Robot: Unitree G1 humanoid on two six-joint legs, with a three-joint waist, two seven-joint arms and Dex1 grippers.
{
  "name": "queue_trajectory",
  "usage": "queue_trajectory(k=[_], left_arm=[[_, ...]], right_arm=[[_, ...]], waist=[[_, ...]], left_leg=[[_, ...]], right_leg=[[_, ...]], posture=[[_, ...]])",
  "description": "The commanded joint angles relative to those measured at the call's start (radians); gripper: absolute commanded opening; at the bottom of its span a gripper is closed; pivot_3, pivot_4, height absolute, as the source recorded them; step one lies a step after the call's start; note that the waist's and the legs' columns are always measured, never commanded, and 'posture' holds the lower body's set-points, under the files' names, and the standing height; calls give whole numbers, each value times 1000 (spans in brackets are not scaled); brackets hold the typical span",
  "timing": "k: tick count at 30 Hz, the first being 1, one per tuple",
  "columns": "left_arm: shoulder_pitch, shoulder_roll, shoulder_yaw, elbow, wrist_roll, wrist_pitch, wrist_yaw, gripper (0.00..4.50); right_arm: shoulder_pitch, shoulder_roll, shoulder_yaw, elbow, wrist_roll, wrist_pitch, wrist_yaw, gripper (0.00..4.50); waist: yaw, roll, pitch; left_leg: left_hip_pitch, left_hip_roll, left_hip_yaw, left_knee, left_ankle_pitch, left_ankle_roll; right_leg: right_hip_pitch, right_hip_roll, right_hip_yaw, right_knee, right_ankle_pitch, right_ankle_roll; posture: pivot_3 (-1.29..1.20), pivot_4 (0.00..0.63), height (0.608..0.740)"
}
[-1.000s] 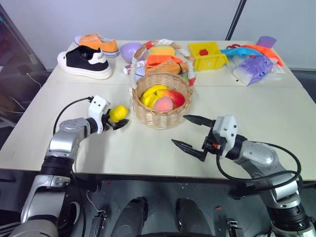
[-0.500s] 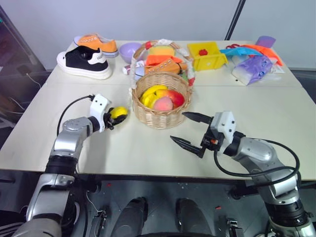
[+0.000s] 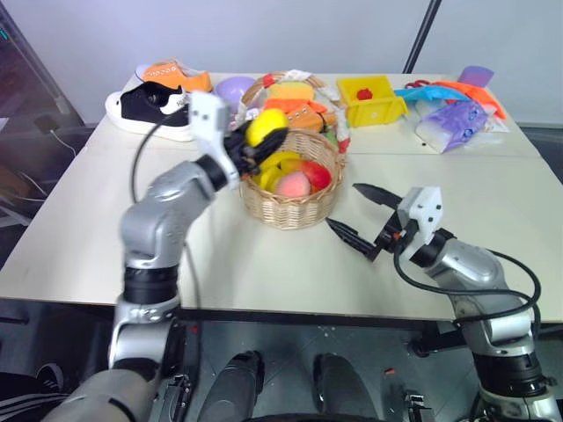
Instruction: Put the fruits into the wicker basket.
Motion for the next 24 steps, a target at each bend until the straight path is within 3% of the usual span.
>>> queue_trajectory(k=[1,5,6,11,15,21,24], left_arm=[[-67,-37,6,94,44,-76,47,2230],[-86,-30,10,155,85,-104,62,4204],[-82,-21,11,155,93,-115,58,4423],[-38,-12,22,54,32,-78,18,4423],[100,17,-12,-154,-61,-37,-85,4423],[301,118,9,-363,-136,-11,-164,4423],[404,191,35,-408,-91,-78,-185,4423]], right_arm=[[-3,-3,-22,2,-7,-42,7,4500],[13,-10,-38,13,-12,-61,8,4500],[17,-10,-39,11,-12,-62,10,4500],[15,-8,-43,26,-14,-68,14,4500],[-38,25,-57,92,-34,-88,-41,4500],[-110,87,-81,136,-30,-78,-138,4500],[-118,96,-80,129,-23,-69,-150,4500]], waist=[[-2,0,0],[-2,0,0],[-2,0,0],[-1,0,0],[-4,0,0],[-17,0,0],[-16,1,0]], left_leg=[[0,0,0,0,0,0],[-1,0,0,-1,0,0],[-1,0,0,-1,0,0],[-1,0,0,-1,0,0],[-1,0,0,-1,0,0],[0,1,0,-2,1,-1],[0,1,0,-2,1,-1]], right_leg=[[-1,1,0,0,0,0],[-2,1,1,1,0,0],[-2,0,1,1,0,0],[-2,0,1,1,0,0],[-2,0,1,1,0,0],[-2,0,1,2,0,0],[-2,0,1,2,0,-1]], posture=[[0,150,740],[0,150,740],[0,150,740],[0,150,740],[0,150,740],[0,150,740],[0,150,740]])
